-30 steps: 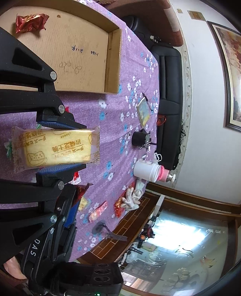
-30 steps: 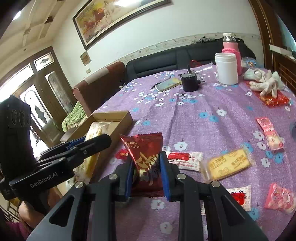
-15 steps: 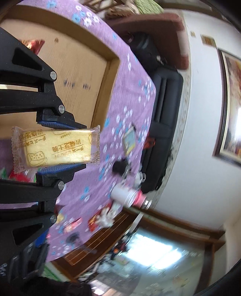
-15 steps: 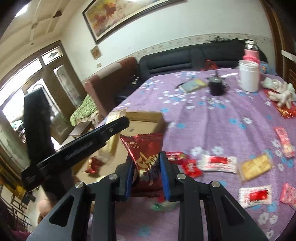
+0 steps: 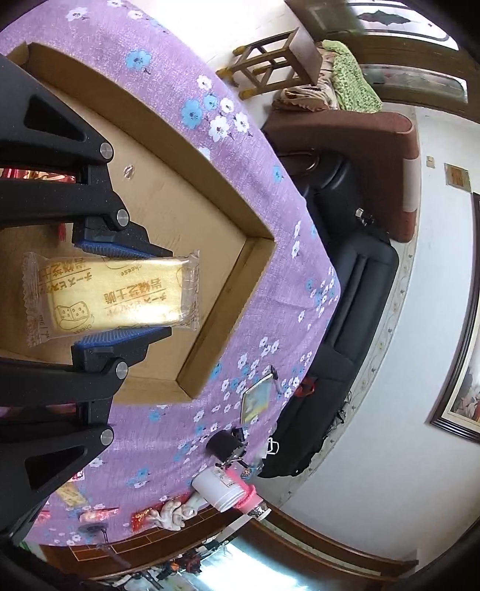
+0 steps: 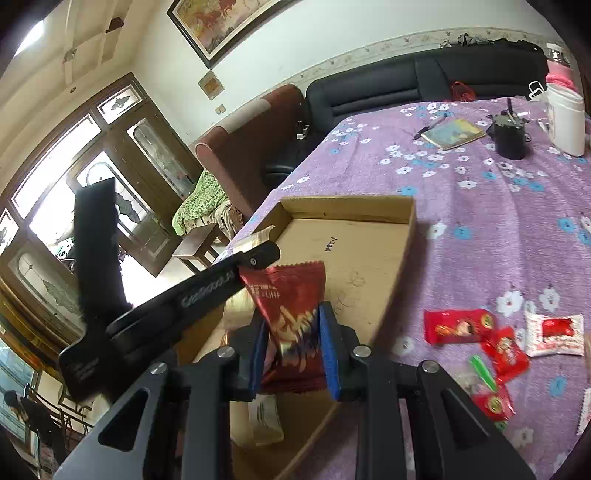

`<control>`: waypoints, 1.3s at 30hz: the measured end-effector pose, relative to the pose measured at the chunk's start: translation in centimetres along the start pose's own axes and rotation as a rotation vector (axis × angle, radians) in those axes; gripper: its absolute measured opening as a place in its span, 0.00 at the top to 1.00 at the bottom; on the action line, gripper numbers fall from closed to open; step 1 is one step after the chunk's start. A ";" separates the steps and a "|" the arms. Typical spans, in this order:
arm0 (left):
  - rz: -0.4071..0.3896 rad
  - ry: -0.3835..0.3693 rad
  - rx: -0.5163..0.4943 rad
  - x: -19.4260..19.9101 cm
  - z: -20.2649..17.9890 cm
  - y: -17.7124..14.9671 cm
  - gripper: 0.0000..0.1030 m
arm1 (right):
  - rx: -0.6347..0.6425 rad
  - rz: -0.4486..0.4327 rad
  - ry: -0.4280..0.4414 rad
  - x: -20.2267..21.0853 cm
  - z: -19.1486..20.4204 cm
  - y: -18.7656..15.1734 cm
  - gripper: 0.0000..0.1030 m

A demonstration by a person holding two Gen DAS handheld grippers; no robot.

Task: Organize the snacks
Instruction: 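Carry the cake packet and red candy over the box with both grippers, then open the left gripper to drop the cake while right drops the red candy into box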

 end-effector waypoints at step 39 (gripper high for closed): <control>0.098 0.034 0.039 -1.6 1.5 -1.0 0.58 | 0.164 0.112 -0.104 -5.5 0.8 -3.4 0.75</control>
Point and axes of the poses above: each gripper's, at about its wrist camera, not at the fingertips, and x roughly against the way its jaws point, z to its left, y to its top, the point moved 10 cm from there along -x, roughly the way its jaws point, and after that the axes turned 5 degrees about z, right-handed, at the moved point
